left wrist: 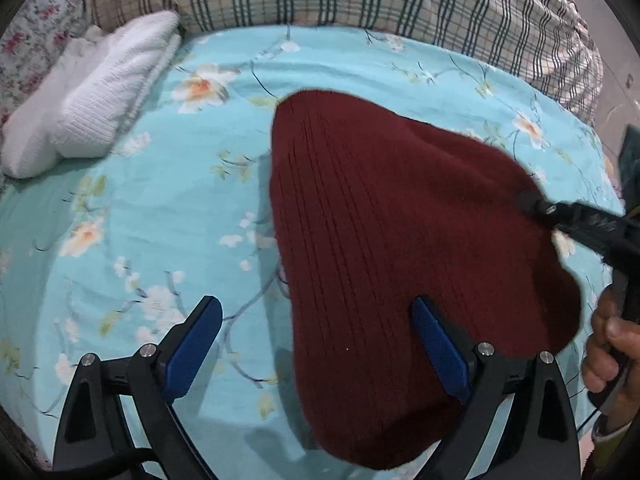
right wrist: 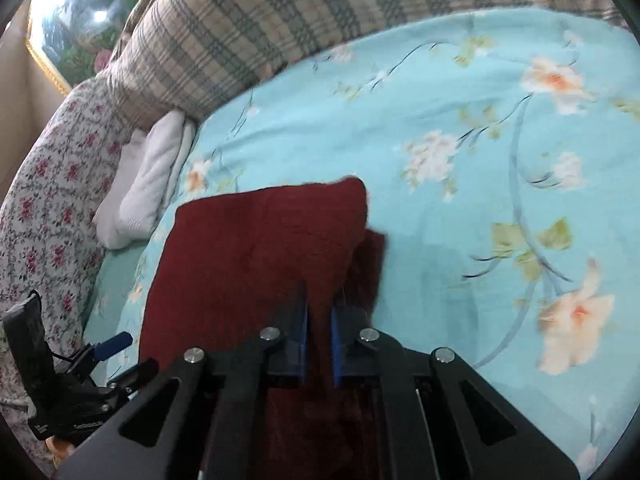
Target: Fold large clothes
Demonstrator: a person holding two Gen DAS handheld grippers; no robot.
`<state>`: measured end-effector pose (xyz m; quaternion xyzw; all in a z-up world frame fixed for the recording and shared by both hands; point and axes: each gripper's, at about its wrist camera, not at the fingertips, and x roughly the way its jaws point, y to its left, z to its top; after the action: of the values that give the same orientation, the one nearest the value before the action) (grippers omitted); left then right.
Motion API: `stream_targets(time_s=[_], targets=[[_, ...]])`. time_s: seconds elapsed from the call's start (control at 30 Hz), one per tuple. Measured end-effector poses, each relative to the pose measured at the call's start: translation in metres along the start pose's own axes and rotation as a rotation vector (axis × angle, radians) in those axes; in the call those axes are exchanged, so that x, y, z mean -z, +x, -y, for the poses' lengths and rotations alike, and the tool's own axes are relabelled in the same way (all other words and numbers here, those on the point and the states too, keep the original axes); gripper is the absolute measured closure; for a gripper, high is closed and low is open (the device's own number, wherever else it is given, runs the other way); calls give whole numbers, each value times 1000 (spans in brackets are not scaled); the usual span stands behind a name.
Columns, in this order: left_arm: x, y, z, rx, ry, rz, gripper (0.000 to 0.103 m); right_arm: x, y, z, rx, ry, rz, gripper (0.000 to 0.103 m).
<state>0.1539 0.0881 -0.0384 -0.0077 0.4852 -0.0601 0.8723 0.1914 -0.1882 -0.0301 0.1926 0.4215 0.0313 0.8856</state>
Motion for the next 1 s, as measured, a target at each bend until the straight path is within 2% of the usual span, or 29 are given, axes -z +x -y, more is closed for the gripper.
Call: stream_targets(time_s=[0.07, 0.1, 0.13, 0.23, 0.3, 0.37, 0.47, 0.5, 0.53, 0.57, 0.63, 0.7, 0.77, 0.83, 1.0], targets=[[1, 5, 1, 1, 5, 1, 7, 1, 17, 10, 28, 19, -62, 91], [1, 5, 1, -2, 6, 6, 6, 3, 27, 14, 35, 29, -109, 84], [2, 5, 1, -4, 7, 10, 6, 4, 28, 16, 45, 44, -107, 81], [1, 6, 0, -4, 10, 11, 6, 3, -7, 5, 113, 17, 15, 80], [2, 5, 1, -12, 16, 17, 6, 7, -31, -12, 75, -40, 82, 80], [2, 5, 3, -34, 37, 31, 6, 14, -27, -28, 24, -108, 29, 80], [6, 4, 7, -72, 78, 49, 5, 31, 20, -31, 38, -144, -140, 81], [6, 4, 7, -79, 83, 53, 5, 35, 32, -26, 29, -136, -151, 81], [6, 2, 6, -81, 83, 52, 5, 35, 31, -23, 13, -129, -111, 81], [6, 0, 6, -82, 80, 51, 5, 33, 30, -22, 3, -114, -111, 80], [7, -10, 3, -77, 69, 63, 5, 29, 21, -22, -6, -76, -110, 80], [10, -20, 2, -76, 59, 66, 5, 31, 3, -25, 3, -91, -97, 79], [16, -30, 1, -78, 49, 64, 5, 37, -10, -30, -7, -108, -89, 72], [23, -40, 4, -98, 57, 60, 5, 44, -20, -34, -8, -118, -88, 54], [43, -57, 17, -171, 110, 53, 4, 63, -43, -38, 1, -158, -84, 52]])
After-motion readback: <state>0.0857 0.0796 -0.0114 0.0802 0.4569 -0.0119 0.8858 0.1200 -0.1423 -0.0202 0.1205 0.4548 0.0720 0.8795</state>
